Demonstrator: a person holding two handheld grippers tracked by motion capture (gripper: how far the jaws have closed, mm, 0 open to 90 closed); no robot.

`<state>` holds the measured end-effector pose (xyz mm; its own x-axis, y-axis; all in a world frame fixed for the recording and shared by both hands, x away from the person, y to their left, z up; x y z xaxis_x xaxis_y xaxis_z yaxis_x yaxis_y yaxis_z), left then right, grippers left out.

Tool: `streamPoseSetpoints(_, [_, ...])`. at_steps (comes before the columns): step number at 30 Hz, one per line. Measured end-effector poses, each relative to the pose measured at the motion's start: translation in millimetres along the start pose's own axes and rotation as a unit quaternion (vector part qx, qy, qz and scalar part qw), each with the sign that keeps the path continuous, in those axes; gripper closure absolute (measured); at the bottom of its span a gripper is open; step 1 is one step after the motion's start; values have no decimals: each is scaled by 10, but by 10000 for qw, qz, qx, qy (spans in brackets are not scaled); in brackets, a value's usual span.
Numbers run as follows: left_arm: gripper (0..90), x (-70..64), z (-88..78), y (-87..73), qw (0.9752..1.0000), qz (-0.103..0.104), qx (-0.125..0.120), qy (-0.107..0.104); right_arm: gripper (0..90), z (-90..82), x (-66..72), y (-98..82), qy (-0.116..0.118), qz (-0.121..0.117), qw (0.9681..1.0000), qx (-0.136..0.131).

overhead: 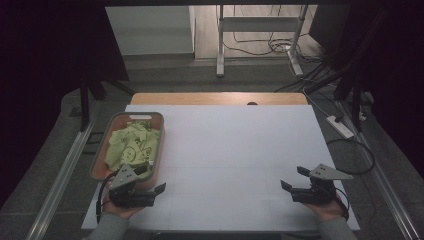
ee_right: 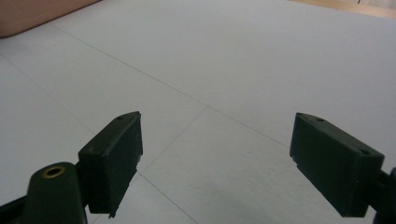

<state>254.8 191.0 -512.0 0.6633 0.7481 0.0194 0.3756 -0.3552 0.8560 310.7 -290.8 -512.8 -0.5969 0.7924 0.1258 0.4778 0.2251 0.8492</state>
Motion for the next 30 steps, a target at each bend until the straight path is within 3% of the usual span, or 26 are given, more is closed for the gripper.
streamPoseSetpoints(30, [121, -36, -8, 40, 10000, 42, 31, -38, 184, 0, 11, 1, -61, -48, 10000, 15])
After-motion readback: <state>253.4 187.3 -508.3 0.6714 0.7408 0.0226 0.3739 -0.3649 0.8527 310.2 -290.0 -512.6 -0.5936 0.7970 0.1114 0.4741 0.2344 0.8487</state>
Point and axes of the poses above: each handheld gripper's, and its own axes: z roughly forward along the jaws, y roughly out of its top, x roughly to its left, the point moved 5 cm from there along z, roughly forward along the jaws, and after that the axes turned 7 degrees about z, right-handed, at the moved point
